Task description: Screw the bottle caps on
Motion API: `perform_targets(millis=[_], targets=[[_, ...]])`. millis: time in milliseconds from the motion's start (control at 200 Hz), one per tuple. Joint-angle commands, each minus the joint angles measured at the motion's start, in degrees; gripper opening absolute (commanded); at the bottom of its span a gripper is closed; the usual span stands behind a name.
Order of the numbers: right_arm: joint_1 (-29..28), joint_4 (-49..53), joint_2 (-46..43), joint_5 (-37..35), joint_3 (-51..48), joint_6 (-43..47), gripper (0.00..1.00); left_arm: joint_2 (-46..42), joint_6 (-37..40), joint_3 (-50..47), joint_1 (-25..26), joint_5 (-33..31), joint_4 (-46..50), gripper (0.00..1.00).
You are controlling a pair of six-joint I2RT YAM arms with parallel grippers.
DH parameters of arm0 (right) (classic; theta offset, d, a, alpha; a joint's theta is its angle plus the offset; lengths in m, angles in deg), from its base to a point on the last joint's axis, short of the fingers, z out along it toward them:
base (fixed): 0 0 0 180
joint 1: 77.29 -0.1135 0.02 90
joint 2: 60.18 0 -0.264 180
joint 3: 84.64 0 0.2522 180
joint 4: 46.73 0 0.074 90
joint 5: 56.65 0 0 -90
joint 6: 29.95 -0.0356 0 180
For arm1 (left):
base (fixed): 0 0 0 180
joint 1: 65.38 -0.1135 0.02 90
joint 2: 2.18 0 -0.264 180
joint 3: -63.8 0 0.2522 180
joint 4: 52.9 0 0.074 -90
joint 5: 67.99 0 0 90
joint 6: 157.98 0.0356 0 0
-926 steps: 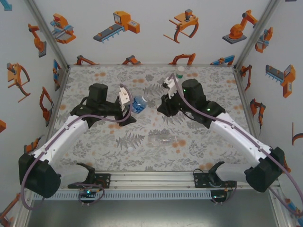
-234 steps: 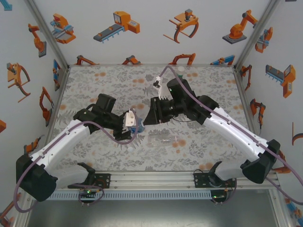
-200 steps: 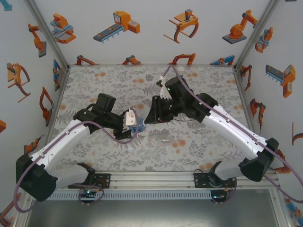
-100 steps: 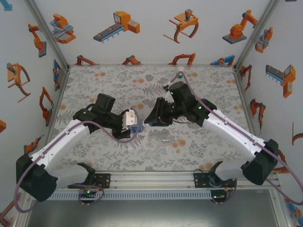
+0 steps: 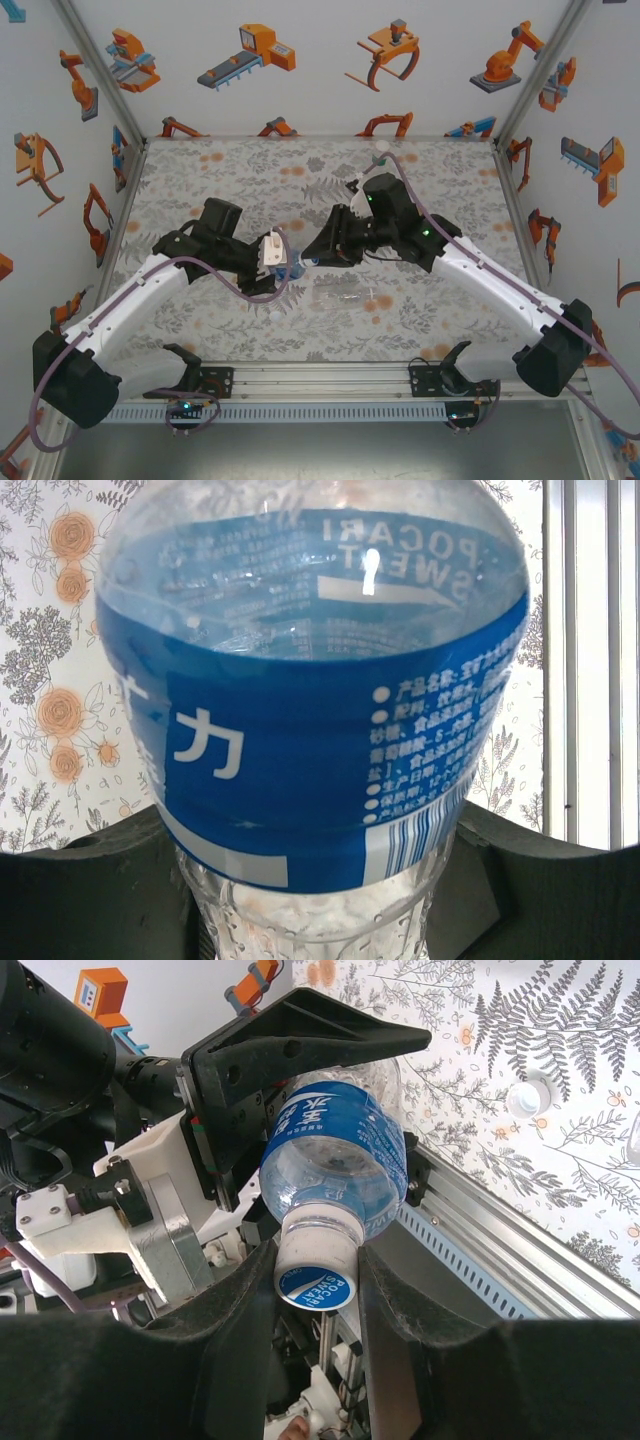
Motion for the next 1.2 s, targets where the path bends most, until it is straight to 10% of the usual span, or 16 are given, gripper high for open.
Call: perform_targets(millis=[0,1192], targets=[[-0.5,0.2,0.7,-1.0,1.2,0.3,0.19,-0.5,-0.2,1.7,1.1,7.8,-5.7,0.00],[0.1,5.7,0.2,-3.4,8.1,6.6,0.55,3.5,-0.9,4.5,1.1,3.6,-1.9,0.00]])
